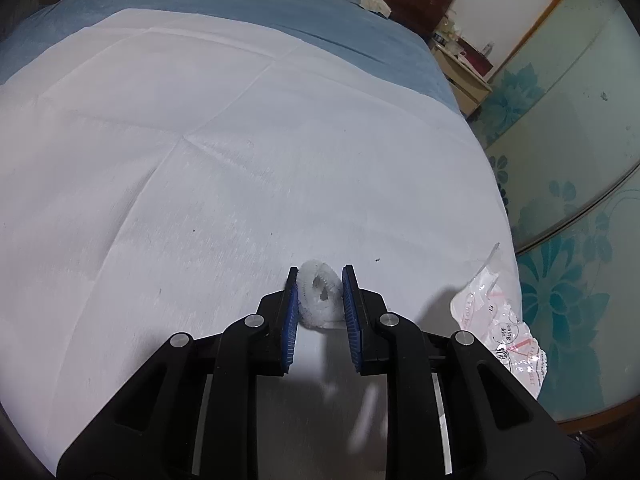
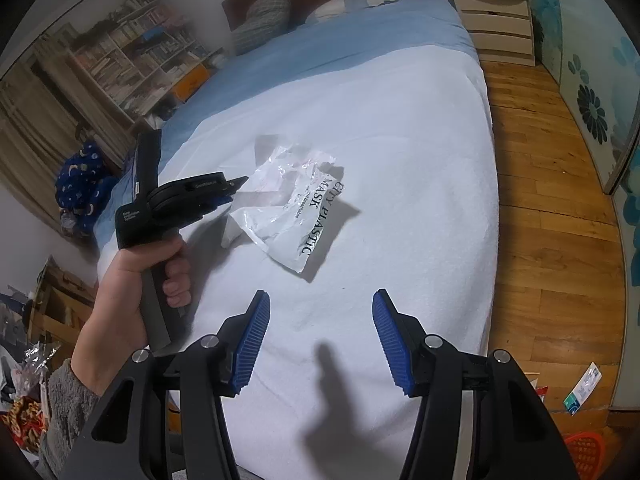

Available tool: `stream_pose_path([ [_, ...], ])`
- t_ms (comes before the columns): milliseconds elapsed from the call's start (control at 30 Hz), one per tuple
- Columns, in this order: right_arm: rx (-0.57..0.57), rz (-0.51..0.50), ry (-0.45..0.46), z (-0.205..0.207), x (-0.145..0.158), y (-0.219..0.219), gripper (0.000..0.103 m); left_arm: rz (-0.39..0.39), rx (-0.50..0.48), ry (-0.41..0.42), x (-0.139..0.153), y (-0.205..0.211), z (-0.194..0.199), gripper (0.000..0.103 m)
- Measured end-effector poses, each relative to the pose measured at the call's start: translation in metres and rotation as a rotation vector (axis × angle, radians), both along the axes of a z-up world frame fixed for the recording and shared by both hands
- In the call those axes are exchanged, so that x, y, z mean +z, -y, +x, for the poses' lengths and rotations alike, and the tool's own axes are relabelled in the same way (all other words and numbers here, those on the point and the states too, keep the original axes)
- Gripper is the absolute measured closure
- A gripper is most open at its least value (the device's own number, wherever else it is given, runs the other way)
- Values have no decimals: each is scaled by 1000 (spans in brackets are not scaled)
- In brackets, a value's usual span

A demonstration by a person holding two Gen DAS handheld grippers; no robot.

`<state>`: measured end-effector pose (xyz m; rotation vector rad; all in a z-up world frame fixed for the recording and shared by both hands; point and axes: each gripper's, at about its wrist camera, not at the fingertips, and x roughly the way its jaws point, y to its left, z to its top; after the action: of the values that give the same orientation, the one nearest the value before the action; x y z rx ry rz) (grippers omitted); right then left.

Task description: Collect trash

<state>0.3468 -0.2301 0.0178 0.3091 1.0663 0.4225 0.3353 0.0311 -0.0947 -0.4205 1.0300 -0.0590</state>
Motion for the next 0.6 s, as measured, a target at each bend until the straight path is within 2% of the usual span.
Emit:
stream_pose_path([
  [200, -5, 2, 14, 15, -1, -3, 48, -13, -1, 6, 1, 2, 1, 84],
  [333, -4, -17, 38, 46, -5, -20, 40, -22, -1, 20, 6, -3, -6, 85],
  [433, 2, -38, 6, 77, -19, -42, 33, -9, -12, 39, 14, -7, -20, 86],
  [467, 9, -50, -13, 86, -27, -51, 37, -3, -15, 47, 17, -7, -26, 86],
  [500, 24, -79, -32, 93, -36, -60, 47, 2, -20, 49, 19, -7, -29, 86],
  [533, 26, -104, -30, 95, -39, -66, 74, 12, -28, 50, 21, -7, -37, 86],
  [600, 26, -78, -24, 91, -38, -68, 78, 24, -35, 46, 21, -7, -51, 86],
])
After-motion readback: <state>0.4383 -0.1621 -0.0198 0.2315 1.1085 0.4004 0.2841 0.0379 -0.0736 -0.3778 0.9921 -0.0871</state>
